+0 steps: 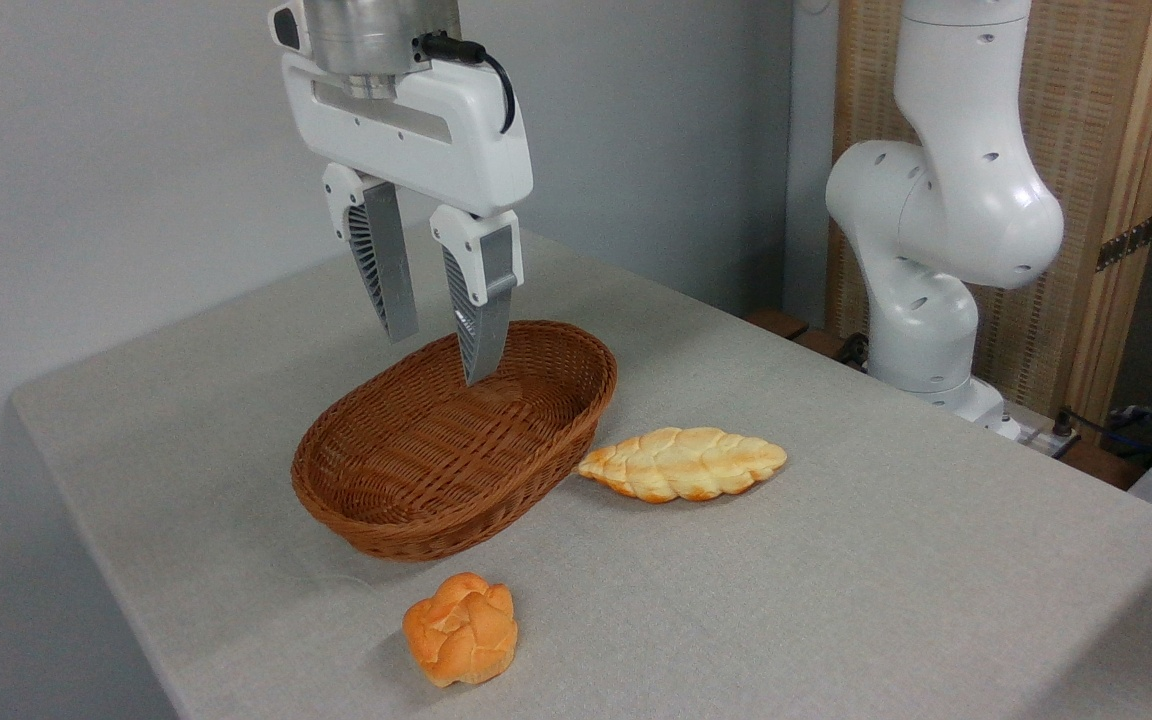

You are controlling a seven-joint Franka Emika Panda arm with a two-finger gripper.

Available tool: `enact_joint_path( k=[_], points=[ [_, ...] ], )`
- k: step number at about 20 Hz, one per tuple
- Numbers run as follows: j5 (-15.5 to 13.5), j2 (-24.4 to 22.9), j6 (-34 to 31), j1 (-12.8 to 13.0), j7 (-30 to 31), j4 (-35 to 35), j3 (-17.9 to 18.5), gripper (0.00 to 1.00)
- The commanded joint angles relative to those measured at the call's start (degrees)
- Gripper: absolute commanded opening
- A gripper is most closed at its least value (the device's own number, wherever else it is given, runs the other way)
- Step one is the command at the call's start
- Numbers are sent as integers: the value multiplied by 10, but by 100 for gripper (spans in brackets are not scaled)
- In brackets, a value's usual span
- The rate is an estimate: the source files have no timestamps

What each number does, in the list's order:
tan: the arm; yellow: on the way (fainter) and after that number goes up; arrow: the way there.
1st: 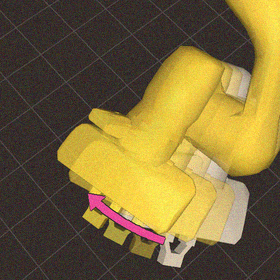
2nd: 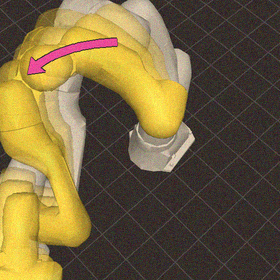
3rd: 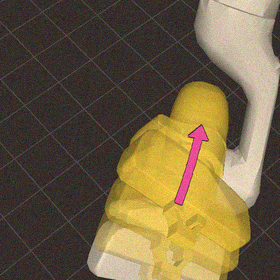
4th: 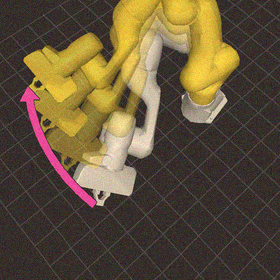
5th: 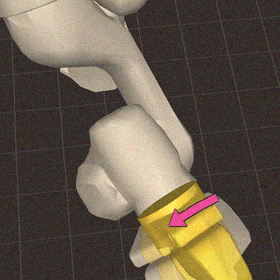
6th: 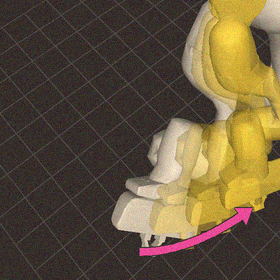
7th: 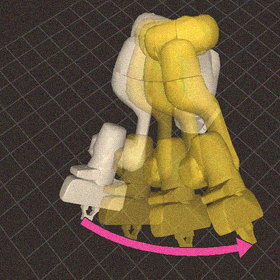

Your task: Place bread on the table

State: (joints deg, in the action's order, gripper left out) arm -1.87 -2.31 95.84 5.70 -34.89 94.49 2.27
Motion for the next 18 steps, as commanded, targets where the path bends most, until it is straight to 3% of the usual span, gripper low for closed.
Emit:
enact_joint_path(
  k=[1, 11, 18],
  points=[
    [-8, 1, -7, -2, -25, -7, 1, 100],
    [-33, 1, -45, -2, -77, -22, 14, 100],
    [-29, 1, -46, -2, -84, -22, 14, 100]
  ],
)
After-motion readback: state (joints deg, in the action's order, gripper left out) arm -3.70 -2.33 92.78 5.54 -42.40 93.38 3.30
